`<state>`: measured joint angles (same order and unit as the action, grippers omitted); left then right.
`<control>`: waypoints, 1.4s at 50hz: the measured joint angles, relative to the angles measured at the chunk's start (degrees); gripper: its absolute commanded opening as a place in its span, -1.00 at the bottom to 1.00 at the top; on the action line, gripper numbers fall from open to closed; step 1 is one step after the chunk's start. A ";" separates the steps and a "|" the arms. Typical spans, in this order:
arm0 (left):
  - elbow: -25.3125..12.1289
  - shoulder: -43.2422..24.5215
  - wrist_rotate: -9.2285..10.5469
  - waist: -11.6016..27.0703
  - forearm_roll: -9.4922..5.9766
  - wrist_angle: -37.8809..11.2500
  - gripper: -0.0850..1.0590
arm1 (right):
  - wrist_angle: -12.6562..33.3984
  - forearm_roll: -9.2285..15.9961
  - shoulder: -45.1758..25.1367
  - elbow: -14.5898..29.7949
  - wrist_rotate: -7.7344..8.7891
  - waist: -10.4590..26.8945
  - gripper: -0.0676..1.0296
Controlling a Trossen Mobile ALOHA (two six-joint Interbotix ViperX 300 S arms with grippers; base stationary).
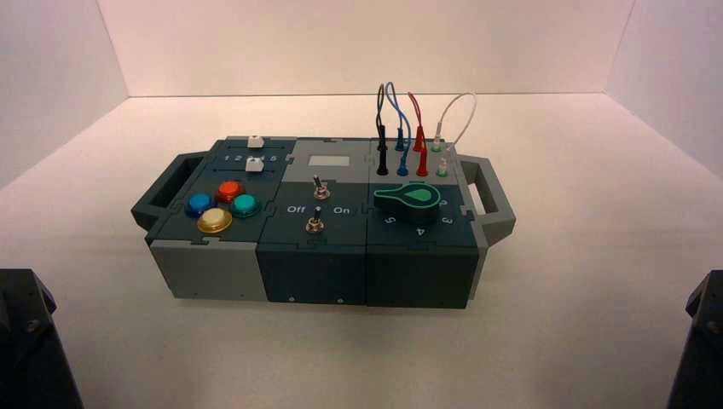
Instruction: Move the box to the right.
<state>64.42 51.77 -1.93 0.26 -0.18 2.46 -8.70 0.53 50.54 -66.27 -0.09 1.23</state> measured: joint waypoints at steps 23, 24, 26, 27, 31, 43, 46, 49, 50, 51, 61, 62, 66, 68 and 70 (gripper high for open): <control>-7.12 -11.25 0.09 3.34 -1.14 -32.96 -0.90 | 8.53 -0.09 -4.22 2.90 -0.09 3.78 -0.92; -7.21 -11.60 0.09 3.34 -1.23 -33.31 -0.90 | 8.61 0.00 -4.22 2.90 0.00 3.78 -0.92; -7.56 -13.54 0.09 3.87 -1.32 -34.98 -0.90 | 9.05 -0.09 -4.22 2.90 -0.09 3.96 -0.92; -8.00 -15.64 0.09 4.39 -1.41 -36.74 -0.90 | 9.67 0.00 -4.13 2.99 -0.09 4.13 -0.92; -8.88 -19.60 0.09 5.45 -1.49 -39.38 -0.90 | 11.07 0.00 -4.22 3.25 -0.09 4.66 -0.92; -12.13 -35.24 0.18 6.94 -1.58 -45.88 -0.90 | 17.93 0.00 -4.39 3.96 0.00 6.50 -0.92; -12.30 -37.35 0.18 7.03 -1.58 -46.14 -0.90 | 19.69 -0.09 -4.39 4.39 0.00 7.12 -0.92; -12.39 -39.46 0.18 7.03 -1.58 -46.32 -0.90 | 21.01 0.00 -4.48 4.83 0.00 7.56 -0.92; -12.48 -40.17 0.18 7.03 -1.58 -46.49 -0.90 | 22.50 -0.09 -4.57 5.27 0.00 8.09 -0.92; -12.48 -41.04 0.18 7.03 -1.58 -46.49 -0.90 | 23.47 -0.09 -4.75 5.63 0.00 8.44 -0.92; -12.92 -43.07 0.18 7.21 -1.58 -46.58 -0.90 | 31.64 0.00 -8.26 8.26 0.00 10.55 -0.92; -13.01 -43.24 0.18 7.12 -1.58 -46.58 -0.90 | 32.26 0.00 -8.44 8.35 0.00 10.55 -0.92; -13.18 -43.77 0.18 7.21 -1.49 -46.58 -0.90 | 34.10 0.00 -8.61 8.44 0.00 10.63 -0.92; -13.27 -44.03 0.18 7.21 -1.49 -46.58 -0.90 | 34.80 0.09 -8.70 8.53 0.00 10.63 -0.92; -13.54 -44.65 0.18 7.21 -1.49 -46.58 -0.90 | 35.95 0.26 -8.70 8.61 0.00 10.72 -0.92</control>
<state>50.89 7.12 -1.76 7.47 -1.67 -44.12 27.25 0.79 41.84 -57.66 -0.09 11.95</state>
